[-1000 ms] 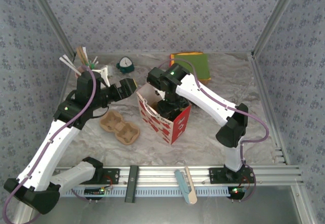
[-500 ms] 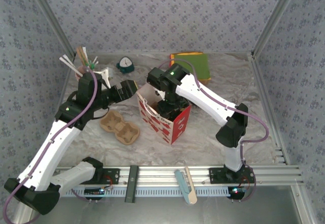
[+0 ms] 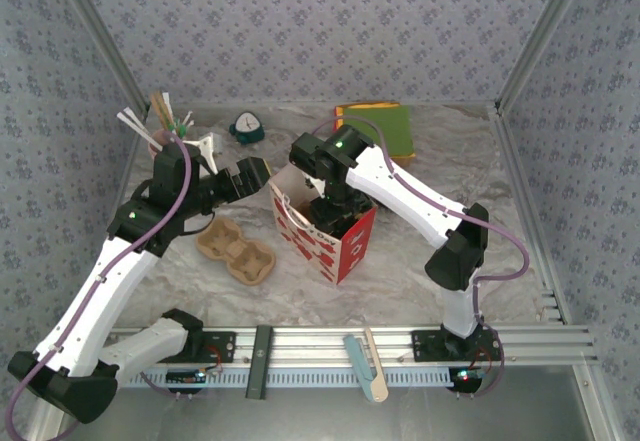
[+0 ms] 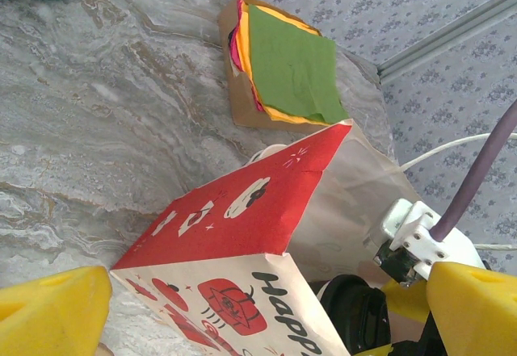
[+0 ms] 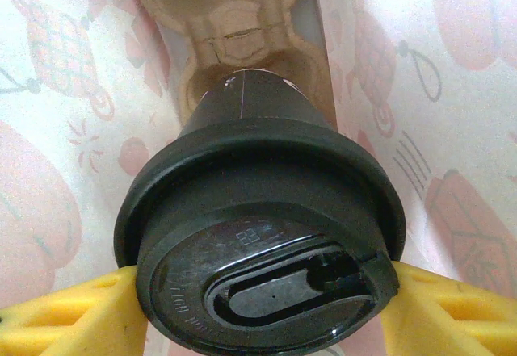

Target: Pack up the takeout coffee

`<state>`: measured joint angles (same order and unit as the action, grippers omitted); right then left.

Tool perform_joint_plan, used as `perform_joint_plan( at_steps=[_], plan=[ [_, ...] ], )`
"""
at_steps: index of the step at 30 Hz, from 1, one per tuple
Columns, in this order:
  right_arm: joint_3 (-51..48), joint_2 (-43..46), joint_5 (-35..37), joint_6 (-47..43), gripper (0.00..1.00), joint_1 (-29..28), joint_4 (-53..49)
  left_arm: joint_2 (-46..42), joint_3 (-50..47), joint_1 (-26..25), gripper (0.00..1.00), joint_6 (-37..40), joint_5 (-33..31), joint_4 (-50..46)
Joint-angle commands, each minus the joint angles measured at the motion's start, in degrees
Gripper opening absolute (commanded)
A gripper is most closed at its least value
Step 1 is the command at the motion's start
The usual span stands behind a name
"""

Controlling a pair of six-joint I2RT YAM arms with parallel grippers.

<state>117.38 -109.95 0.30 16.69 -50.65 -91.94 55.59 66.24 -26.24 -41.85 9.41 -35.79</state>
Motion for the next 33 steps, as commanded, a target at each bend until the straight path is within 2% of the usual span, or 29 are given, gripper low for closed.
perform_joint_plan(
  at_steps=[1, 33],
  plan=[
    [0.1, 0.1, -1.2, 0.7, 0.69, 0.2, -3.1, -0.3, 0.3, 0.5, 1.00, -0.4, 0.3, 1.4],
    [-1.2, -1.2, -1.2, 1.4, 0.69, -0.1, -4.1, 0.3, -0.6, 0.4, 1.00, -0.4, 0.3, 2.3]
  ],
)
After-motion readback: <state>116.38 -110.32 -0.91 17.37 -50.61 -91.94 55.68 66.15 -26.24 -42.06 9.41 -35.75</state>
